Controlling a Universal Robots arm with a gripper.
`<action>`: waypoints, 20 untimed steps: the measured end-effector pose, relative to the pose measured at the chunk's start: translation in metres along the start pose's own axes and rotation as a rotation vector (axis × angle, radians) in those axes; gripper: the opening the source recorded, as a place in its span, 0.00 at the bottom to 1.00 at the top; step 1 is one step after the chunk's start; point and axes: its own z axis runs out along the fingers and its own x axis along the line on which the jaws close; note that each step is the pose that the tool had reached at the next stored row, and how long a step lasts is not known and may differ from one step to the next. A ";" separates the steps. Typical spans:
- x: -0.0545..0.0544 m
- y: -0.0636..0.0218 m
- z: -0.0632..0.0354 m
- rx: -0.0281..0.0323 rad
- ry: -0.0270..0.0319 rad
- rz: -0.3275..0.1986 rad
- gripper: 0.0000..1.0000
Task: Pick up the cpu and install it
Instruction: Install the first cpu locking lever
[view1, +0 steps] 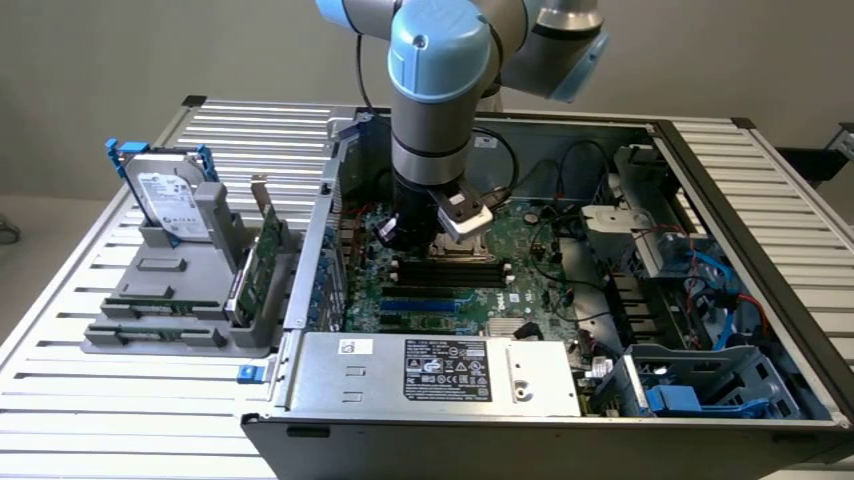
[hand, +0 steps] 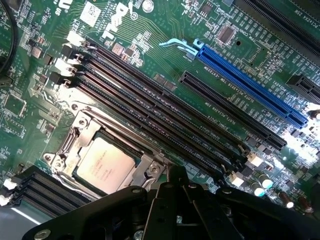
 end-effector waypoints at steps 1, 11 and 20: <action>0.000 0.0001 0.0000 -0.0009 -0.0006 0.000 0.11; 0.001 -0.0010 -0.0100 -0.0052 -0.0032 0.000 0.11; 0.003 -0.0046 -0.0325 -0.0048 -0.0038 -0.004 0.11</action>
